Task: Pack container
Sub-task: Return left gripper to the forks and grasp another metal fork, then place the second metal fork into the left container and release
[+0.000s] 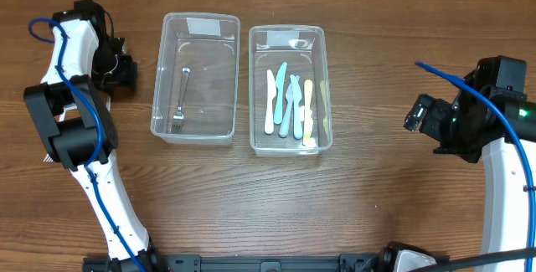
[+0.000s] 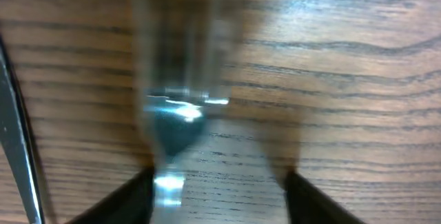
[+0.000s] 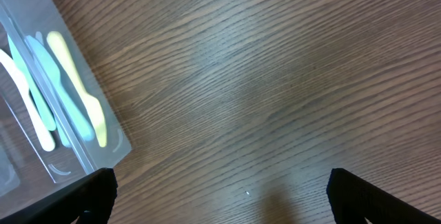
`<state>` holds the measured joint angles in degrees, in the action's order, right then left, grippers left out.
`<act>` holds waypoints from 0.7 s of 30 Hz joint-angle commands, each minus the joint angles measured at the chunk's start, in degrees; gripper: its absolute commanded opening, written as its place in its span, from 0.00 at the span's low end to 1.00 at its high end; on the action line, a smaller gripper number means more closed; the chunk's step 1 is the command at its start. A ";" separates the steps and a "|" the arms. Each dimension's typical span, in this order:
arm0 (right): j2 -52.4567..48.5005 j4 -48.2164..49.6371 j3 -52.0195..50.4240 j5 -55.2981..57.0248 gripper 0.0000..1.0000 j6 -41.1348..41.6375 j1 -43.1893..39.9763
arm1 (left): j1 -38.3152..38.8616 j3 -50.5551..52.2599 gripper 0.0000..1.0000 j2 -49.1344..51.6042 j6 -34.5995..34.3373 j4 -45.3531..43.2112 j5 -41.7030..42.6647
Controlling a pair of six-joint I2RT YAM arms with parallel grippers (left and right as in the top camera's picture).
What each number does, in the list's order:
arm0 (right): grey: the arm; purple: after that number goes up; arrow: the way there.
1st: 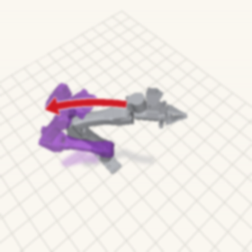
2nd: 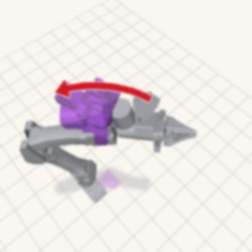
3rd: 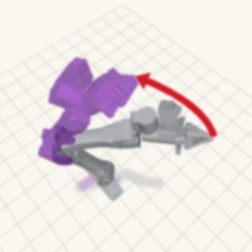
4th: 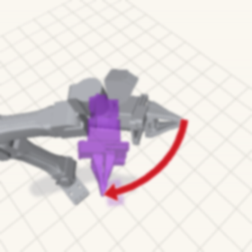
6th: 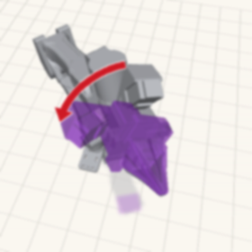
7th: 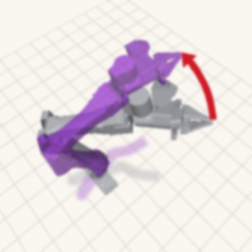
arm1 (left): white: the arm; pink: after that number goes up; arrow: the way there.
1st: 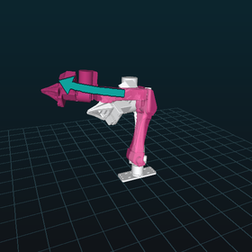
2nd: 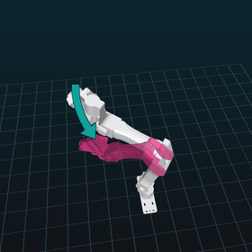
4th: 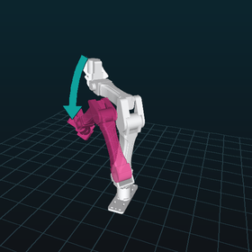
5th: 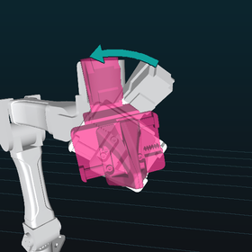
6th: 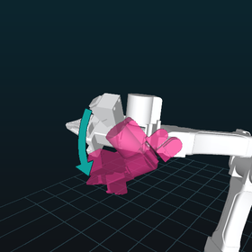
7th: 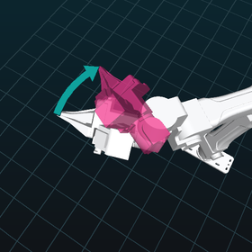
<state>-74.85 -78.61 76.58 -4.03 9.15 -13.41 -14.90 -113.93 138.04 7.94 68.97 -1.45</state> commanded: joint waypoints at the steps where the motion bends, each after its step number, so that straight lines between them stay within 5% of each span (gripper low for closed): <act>1: 0.81 0.26 0.26 0.52 1.00 -0.24 0.22 | -0.11 2.19 0.38 1.36 0.90 0.24 0.85; 11: 0.81 0.33 0.26 0.52 1.00 -0.24 0.22 | -0.09 2.19 0.04 1.36 0.39 0.98 -2.12; 21: 0.81 0.13 0.26 0.50 1.00 -0.24 0.22 | 0.24 1.73 0.04 -4.83 -2.89 3.13 -1.95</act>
<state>-74.83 -78.67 76.58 -4.03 9.13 -13.41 -14.87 -113.47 137.60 7.29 70.96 -3.05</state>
